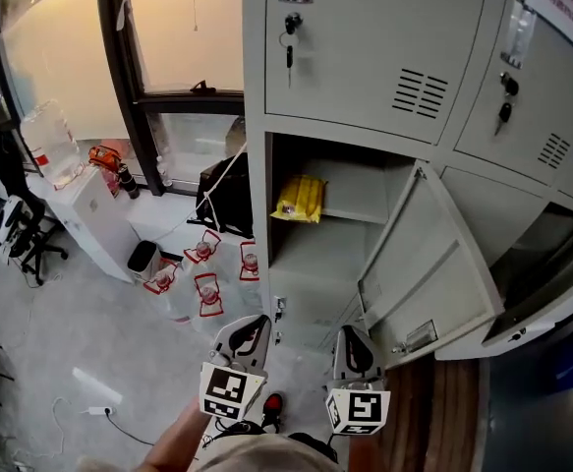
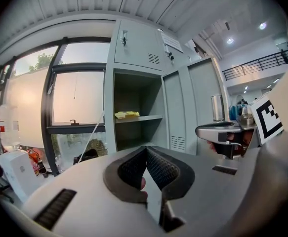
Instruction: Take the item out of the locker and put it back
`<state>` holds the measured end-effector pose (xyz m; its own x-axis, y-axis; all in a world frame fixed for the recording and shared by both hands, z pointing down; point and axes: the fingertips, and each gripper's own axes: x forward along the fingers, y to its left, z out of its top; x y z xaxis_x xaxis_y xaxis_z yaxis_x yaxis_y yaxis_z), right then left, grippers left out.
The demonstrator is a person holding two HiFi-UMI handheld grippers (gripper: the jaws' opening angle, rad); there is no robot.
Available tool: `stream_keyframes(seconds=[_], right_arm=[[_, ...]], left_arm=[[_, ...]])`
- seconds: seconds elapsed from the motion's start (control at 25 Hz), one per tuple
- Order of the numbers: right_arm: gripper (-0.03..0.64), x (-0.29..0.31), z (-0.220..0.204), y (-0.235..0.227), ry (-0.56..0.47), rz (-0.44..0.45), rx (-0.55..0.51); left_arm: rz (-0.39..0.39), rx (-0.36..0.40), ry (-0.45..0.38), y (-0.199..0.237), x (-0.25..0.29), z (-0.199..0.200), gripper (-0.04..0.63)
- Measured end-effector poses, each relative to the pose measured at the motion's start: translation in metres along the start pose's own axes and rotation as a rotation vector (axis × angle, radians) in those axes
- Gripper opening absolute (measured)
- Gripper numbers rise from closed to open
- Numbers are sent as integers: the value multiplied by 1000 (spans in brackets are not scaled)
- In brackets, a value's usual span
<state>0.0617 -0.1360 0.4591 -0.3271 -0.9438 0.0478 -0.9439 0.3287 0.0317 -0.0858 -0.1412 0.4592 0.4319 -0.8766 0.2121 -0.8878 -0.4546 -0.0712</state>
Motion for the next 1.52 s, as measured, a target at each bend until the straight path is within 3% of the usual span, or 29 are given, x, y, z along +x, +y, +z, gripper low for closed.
stream_keyframes(seconds=[0.28, 0.4, 0.72, 0.88, 0.96, 1.0, 1.12, 1.32, 1.52], right_arm=[[23, 40, -4, -12, 12, -51, -3], [23, 50, -4, -18, 13, -69, -3], [23, 64, -3, -23, 10, -86, 4], [23, 65, -4, -25, 9, -95, 10], [23, 65, -5, -26, 10, -99, 12], [23, 65, -5, -26, 9, -100, 13], [23, 64, -5, -25, 8, -104, 15], [23, 61, -5, -29, 6, -118, 19], [23, 59, -6, -37, 5, -141, 22]], left_arm=[[-45, -3, -10, 24, 44, 1, 21], [-46, 45, -30, 29, 57, 9, 21], [83, 359, -135, 50, 82, 59, 23], [99, 482, -150, 53, 94, 79, 25], [94, 551, -136, 52, 102, 85, 54], [86, 592, -121, 51, 106, 87, 120], [89, 713, -89, 48, 119, 94, 193], [145, 871, -63, 46, 137, 106, 247], [198, 976, 22, 46, 159, 101, 256]])
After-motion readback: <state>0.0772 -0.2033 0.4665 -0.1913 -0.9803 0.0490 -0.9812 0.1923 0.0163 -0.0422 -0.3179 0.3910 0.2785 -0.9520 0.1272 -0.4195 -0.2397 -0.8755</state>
